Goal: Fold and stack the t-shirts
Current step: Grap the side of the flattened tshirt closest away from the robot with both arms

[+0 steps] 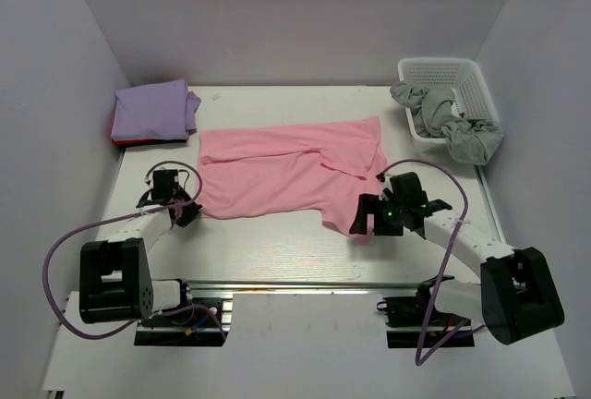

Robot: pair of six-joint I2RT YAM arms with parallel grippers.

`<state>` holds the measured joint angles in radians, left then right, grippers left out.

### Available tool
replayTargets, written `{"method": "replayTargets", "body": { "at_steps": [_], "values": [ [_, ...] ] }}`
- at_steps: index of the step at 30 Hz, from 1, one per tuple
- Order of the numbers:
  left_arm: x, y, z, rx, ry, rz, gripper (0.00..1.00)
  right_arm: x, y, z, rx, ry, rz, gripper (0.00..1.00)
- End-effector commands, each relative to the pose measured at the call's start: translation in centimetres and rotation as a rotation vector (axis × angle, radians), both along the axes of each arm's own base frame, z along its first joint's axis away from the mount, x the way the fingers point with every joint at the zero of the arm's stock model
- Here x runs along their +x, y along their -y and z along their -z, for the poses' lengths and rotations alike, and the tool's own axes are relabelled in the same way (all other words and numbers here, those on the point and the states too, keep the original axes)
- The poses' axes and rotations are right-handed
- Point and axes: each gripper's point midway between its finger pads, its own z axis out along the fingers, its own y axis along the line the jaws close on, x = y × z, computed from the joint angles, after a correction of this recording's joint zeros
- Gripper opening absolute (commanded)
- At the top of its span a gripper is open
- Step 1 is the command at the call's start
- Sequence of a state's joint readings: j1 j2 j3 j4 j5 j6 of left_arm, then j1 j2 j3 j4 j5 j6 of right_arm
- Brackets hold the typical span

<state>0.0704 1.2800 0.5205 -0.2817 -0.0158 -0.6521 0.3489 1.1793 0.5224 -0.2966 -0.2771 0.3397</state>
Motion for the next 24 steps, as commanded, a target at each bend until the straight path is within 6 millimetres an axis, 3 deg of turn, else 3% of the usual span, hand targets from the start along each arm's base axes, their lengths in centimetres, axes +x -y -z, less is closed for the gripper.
{"method": "replayTargets", "body": {
  "at_steps": [1,6,9,10,12,13,14,24],
  "values": [
    [-0.8,0.3,1.4,-0.010,-0.055,0.041,0.00,-2.1,-0.8,1.4,0.015,-0.092,-0.028,0.89],
    [-0.5,0.4,0.8,0.003,0.024,0.072,0.00,-3.0,-1.0,2.5,-0.013,-0.143,-0.008,0.86],
    [-0.1,0.7,-0.7,0.009,0.117,0.101,0.00,-2.1,-0.9,2.9,-0.031,-0.131,0.045,0.80],
    [0.1,0.7,-1.1,0.016,0.133,0.109,0.00,-1.8,-1.0,3.0,-0.025,-0.132,0.062,0.62],
    [0.0,0.4,-2.0,0.033,0.147,0.098,0.00,-1.5,-1.3,2.8,-0.012,-0.126,0.090,0.36],
    [0.0,0.4,-2.0,0.033,0.147,0.098,0.00,-1.2,-1.3,2.6,-0.015,-0.112,0.094,0.13],
    [0.2,0.3,-2.5,0.034,0.157,0.098,0.00,-0.7,-0.8,2.4,-0.032,-0.088,0.120,0.03],
    [0.9,1.5,-4.1,-0.023,0.221,0.123,0.00,1.8,-1.5,-3.8,0.069,0.180,0.087,0.00]
  ]
}}
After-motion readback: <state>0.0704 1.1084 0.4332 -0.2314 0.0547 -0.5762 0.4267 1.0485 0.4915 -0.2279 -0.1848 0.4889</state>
